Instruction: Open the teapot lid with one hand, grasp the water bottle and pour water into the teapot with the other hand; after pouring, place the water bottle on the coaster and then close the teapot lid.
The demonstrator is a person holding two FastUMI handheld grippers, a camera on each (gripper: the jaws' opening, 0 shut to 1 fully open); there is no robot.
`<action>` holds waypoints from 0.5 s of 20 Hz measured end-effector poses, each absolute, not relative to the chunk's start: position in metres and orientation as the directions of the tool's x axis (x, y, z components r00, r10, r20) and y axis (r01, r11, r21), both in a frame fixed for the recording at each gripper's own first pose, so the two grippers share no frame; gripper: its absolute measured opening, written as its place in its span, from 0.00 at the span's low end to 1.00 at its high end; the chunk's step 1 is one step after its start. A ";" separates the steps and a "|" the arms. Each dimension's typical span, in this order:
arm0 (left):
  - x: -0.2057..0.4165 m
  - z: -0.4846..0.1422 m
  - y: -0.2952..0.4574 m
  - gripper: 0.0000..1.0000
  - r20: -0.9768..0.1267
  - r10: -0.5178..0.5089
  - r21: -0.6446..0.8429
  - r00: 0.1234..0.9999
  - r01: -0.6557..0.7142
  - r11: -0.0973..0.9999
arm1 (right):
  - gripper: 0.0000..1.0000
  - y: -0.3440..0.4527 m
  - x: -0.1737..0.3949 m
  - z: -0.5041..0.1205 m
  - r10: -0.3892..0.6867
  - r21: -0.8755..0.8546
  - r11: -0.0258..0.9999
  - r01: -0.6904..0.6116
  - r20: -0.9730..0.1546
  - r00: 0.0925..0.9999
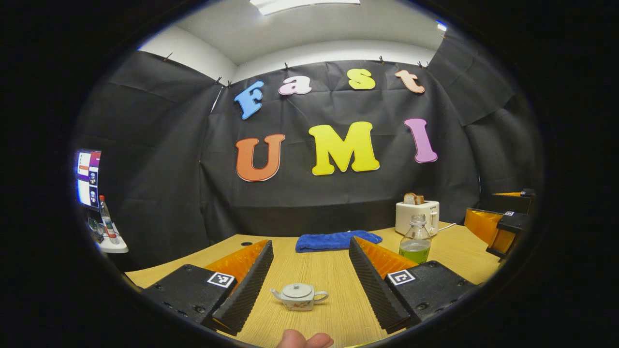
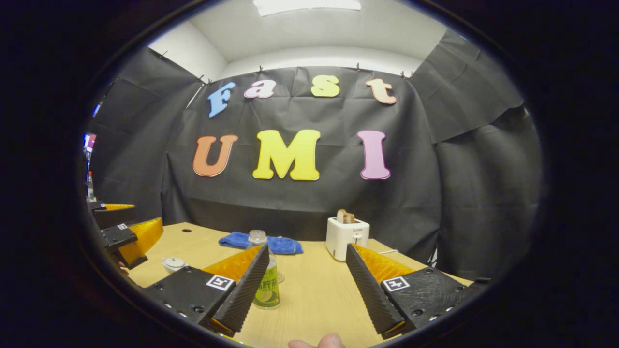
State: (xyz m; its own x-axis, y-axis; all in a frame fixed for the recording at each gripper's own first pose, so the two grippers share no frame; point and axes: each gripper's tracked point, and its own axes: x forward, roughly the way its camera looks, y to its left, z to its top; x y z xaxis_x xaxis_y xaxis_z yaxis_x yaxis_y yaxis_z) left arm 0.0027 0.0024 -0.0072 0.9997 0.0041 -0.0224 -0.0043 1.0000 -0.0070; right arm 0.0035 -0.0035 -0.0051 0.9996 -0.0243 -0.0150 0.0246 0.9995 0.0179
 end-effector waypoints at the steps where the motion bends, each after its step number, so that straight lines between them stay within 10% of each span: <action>1: 0.003 -0.007 0.002 0.98 -0.024 0.005 -0.006 1.000 -0.005 1.000 | 0.95 -0.003 0.004 -0.007 -0.020 0.020 1.000 0.020 -0.015 1.000; 10: 0.005 -0.034 0.033 0.99 -0.060 0.064 -0.009 0.996 -0.065 0.998 | 0.95 -0.017 0.008 -0.035 0.014 0.019 1.000 -0.013 -0.063 0.998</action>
